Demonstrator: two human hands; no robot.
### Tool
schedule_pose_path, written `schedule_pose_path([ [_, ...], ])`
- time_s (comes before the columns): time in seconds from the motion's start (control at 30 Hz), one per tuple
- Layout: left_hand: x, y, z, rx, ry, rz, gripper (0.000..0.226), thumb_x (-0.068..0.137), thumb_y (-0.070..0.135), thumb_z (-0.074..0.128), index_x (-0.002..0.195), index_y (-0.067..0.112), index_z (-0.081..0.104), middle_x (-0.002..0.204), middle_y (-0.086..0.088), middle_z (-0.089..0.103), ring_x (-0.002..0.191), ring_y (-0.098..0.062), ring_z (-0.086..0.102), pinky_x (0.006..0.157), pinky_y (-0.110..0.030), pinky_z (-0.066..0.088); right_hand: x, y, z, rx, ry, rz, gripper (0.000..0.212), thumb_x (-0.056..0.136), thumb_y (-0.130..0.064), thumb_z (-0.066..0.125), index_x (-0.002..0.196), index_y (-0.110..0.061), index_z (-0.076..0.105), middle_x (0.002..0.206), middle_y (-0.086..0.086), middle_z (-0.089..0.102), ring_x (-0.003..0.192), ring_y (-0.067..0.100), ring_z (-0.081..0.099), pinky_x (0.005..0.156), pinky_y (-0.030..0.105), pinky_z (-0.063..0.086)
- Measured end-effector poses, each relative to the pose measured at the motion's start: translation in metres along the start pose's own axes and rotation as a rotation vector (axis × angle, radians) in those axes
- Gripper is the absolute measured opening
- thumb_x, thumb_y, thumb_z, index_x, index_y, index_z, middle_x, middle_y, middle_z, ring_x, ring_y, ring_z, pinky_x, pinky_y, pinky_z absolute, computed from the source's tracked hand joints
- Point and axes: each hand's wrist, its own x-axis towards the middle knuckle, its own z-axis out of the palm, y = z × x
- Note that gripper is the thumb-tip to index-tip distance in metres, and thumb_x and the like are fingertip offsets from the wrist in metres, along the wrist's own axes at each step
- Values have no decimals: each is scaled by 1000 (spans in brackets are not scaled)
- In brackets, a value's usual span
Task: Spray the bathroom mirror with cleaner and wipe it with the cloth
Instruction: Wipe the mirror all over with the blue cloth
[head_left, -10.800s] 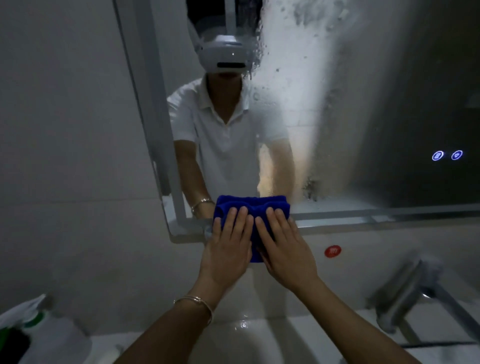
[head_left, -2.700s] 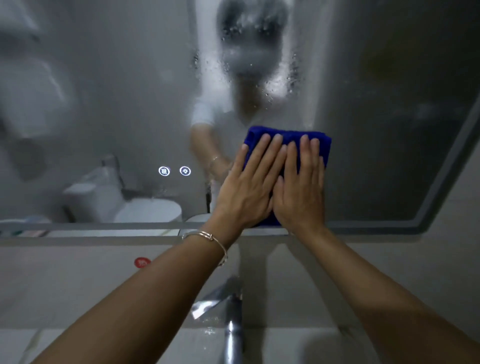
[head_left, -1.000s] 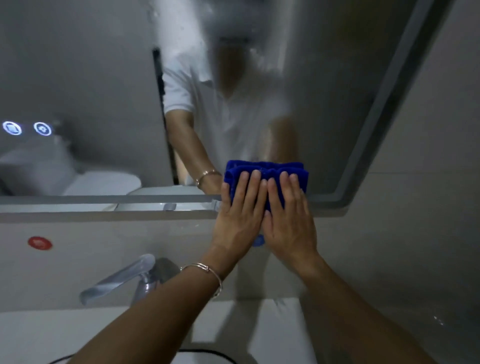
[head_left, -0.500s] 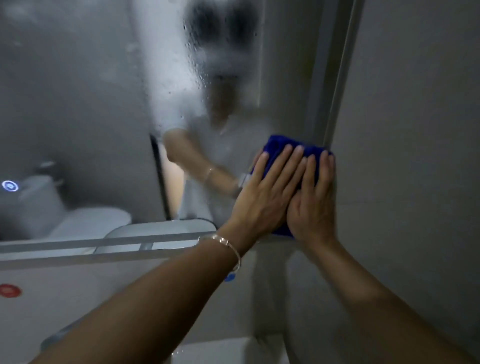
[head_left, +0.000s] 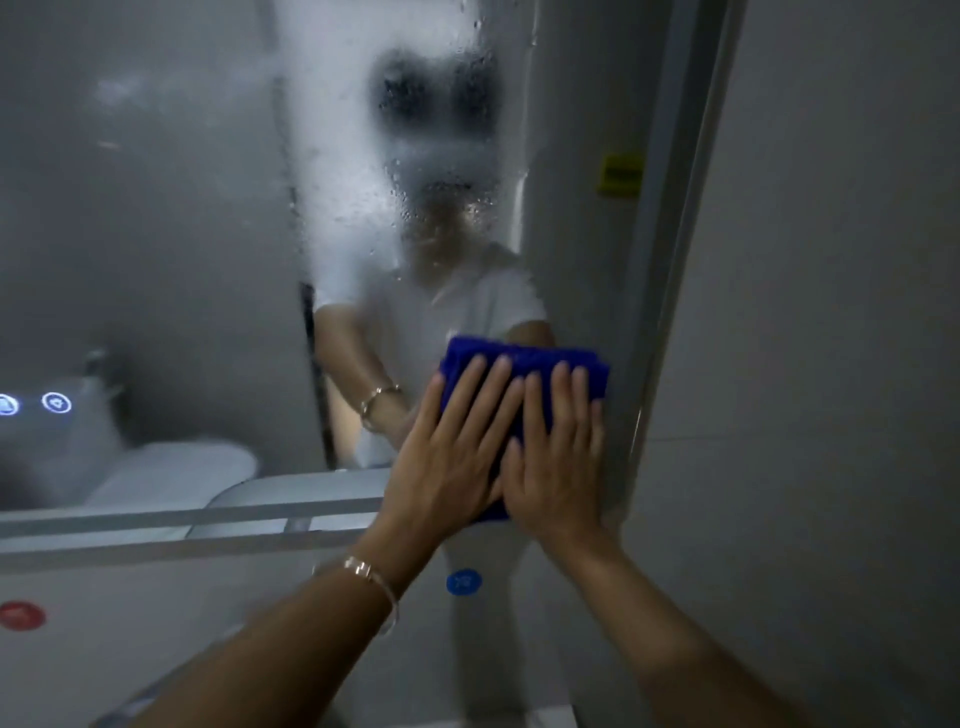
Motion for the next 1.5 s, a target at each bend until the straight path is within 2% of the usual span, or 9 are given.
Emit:
schedule_pose_path([
  [0.13, -42, -7, 8, 60, -95, 28, 66, 97, 46, 24, 150, 9, 10, 157, -13, 2, 144, -30, 3, 117, -49, 4, -28, -22, 14, -42, -30, -10, 67, 95, -31, 30, 152, -15, -2, 160, 9, -5, 147, 25, -2, 119, 44, 4],
  [0.23, -7, -36, -11, 44, -33, 33, 65, 98, 48, 19, 149, 10, 11, 156, -12, 5, 144, -30, 6, 116, -48, 9, 20, -30, 3, 10, 27, 20, 74, 90, -31, 36, 152, -18, 0, 156, 14, 12, 147, 24, -2, 118, 43, 2],
  [0.43, 82, -101, -64, 41, 98, -65, 62, 98, 43, 24, 148, 8, 16, 155, -15, 16, 143, -31, 13, 116, -49, 11, 149, -48, -29, 64, 167, 43, 58, 91, -26, 35, 147, -12, 28, 153, 18, 28, 142, 29, 16, 116, 40, 4],
  [0.6, 26, -76, -36, 21, 68, -127, 64, 97, 41, 28, 148, 6, 8, 155, -15, 6, 143, -30, 5, 117, -47, 5, 88, -58, -7, 17, 125, -7, 60, 93, -26, 33, 150, -15, 15, 155, 17, 21, 145, 25, 8, 117, 42, 6],
  [0.7, -24, -65, -20, 57, -7, -88, 69, 94, 43, 34, 148, 6, 10, 155, -16, 6, 144, -32, 5, 117, -48, 8, 40, -66, 11, -19, 57, -81, 68, 93, -28, 34, 152, -18, 2, 159, 10, 3, 147, 22, -1, 118, 44, 6],
  [0.77, -32, -70, -20, 82, -34, -44, 68, 95, 44, 31, 149, 7, 9, 156, -15, 4, 144, -31, 3, 117, -48, 9, 33, -73, 15, -30, 44, -61, 71, 91, -29, 35, 152, -18, 1, 158, 11, 7, 147, 22, -3, 117, 45, 5],
  [1.03, 62, -164, -79, 107, 97, -41, 65, 97, 46, 21, 148, 6, 19, 154, -17, 17, 143, -32, 13, 115, -49, 16, 175, -101, -23, 37, 132, -61, 61, 90, -28, 35, 147, -9, 27, 153, 17, 27, 142, 28, 17, 115, 42, 7],
  [1.27, 61, -138, -63, 79, 156, -208, 70, 95, 50, 16, 147, 4, 13, 153, -20, 9, 143, -34, 4, 117, -49, 4, 171, -82, -29, 53, 101, -232, 57, 91, -26, 33, 146, -10, 30, 153, 16, 30, 143, 26, 18, 117, 39, 8],
  [1.5, 122, -75, -63, 45, 118, -134, 77, 92, 56, 23, 148, 4, 12, 154, -22, 10, 143, -35, 5, 115, -51, 2, 174, 8, -53, 82, 97, -220, 56, 91, -22, 32, 146, -9, 28, 153, 15, 28, 143, 24, 16, 117, 34, 4],
])
